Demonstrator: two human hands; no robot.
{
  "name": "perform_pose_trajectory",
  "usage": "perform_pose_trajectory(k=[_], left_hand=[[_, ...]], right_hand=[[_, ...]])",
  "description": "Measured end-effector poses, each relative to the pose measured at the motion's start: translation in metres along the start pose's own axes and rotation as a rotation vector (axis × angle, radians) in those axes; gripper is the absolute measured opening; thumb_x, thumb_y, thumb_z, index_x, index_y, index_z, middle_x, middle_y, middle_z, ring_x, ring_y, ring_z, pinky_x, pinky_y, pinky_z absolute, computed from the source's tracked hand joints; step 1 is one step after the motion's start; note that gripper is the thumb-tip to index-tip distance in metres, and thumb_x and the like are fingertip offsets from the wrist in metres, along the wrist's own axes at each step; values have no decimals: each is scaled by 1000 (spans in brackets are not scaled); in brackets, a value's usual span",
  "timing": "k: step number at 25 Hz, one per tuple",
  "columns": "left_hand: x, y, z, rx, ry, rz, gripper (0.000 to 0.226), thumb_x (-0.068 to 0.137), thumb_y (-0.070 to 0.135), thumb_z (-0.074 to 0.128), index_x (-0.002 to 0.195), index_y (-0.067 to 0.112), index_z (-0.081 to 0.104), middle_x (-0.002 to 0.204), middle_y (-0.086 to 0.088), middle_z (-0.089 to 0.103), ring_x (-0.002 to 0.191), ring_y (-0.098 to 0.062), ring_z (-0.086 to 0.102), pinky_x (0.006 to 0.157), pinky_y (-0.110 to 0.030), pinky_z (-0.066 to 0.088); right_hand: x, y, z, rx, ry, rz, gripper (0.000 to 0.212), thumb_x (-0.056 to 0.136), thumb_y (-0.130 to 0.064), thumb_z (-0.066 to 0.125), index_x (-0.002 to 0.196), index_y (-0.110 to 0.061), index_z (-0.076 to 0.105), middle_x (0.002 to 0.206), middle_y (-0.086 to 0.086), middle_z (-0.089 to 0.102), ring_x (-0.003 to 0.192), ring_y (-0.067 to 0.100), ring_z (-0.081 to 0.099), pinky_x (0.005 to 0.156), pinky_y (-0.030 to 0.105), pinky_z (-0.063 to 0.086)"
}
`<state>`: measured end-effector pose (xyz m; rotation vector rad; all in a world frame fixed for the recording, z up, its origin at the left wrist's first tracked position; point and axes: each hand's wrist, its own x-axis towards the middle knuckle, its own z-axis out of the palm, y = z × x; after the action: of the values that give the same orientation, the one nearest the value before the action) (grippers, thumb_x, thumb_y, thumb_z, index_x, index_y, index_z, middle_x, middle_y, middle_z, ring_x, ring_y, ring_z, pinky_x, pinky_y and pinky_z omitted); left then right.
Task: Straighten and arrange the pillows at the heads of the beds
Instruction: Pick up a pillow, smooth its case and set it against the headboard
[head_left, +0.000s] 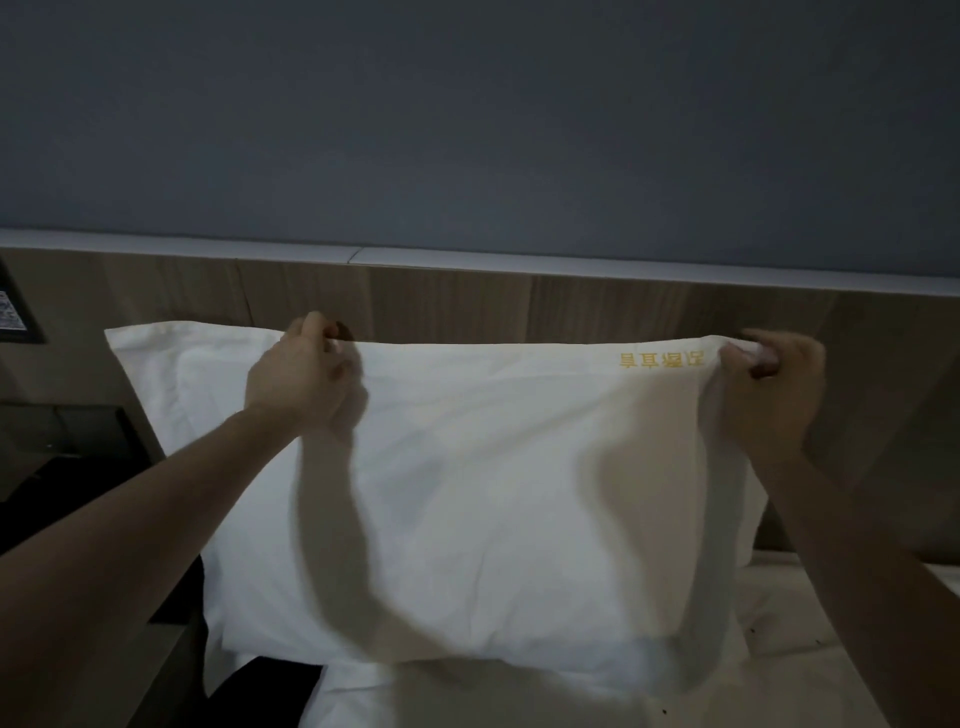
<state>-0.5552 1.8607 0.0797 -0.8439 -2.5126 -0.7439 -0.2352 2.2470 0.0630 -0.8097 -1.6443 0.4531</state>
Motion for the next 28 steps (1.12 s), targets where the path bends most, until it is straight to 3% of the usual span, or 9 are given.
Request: perform_pose_trajectory(k=[1,4,7,10,13,15,18,20,28], left_hand=[[-10,-9,0,-68,65,-21,30,97,40,57,114,17,51,123,-12,56,96,-41,63,73,-45,50],[-58,-51,6,-187,239,-74,50,91,45,67,127,14,51,133,-15,49,109,-38,60,87,-49,55],[-98,-106,21,-227,235,-397,77,78,56,66,137,12,46,147,-21,39,132,-42,45,109,-58,42],[-113,-150,28,-289,13,-785,97,77,78,63,141,7,47,149,-24,46,134,-44,46,111,-62,38],[-124,-159,29,-596,-171,-802,96,85,74,61,141,-4,51,139,-25,60,124,-43,58,103,-51,45],[-130,-148,28,-544,-219,-762,66,100,51,57,138,-3,57,136,-21,61,126,-42,56,102,-46,41],[-131,-143,32,-399,-167,-643,35,103,36,57,103,5,72,116,-19,71,106,-37,62,93,-45,45],[-126,-144,27,-326,-132,-623,31,101,34,60,91,8,72,105,-17,73,103,-40,64,90,-46,48],[-125,-143,22,-233,-74,-592,30,101,30,61,99,4,76,102,-19,73,106,-44,65,91,-46,49]], right_hand=[[-6,10,-3,48,-1,26,39,85,-24,77,121,-12,69,125,19,63,115,22,58,93,17,47],[-57,39,-20,141,-61,134,58,88,-28,78,138,-9,55,136,17,57,120,34,60,96,46,56],[-133,49,-35,155,-190,344,87,86,-53,75,155,-13,39,156,10,45,141,29,48,113,44,44],[-172,52,-41,233,-302,579,112,70,-83,57,156,-15,37,152,12,53,134,32,54,104,40,43],[-176,57,-36,214,-359,641,103,76,-90,52,147,-15,54,143,13,63,130,36,59,106,43,45],[-175,57,-33,256,-353,643,88,85,-77,54,145,-13,57,141,14,64,129,35,60,105,40,45],[-173,56,-30,299,-322,626,59,103,-48,56,148,-10,54,142,15,63,129,32,59,102,36,43],[-173,57,-28,313,-301,602,55,105,-42,56,149,-10,53,144,14,62,126,25,59,104,35,43],[-174,64,-27,252,-99,568,49,106,-40,53,147,-12,56,143,14,63,131,28,59,107,37,44]])
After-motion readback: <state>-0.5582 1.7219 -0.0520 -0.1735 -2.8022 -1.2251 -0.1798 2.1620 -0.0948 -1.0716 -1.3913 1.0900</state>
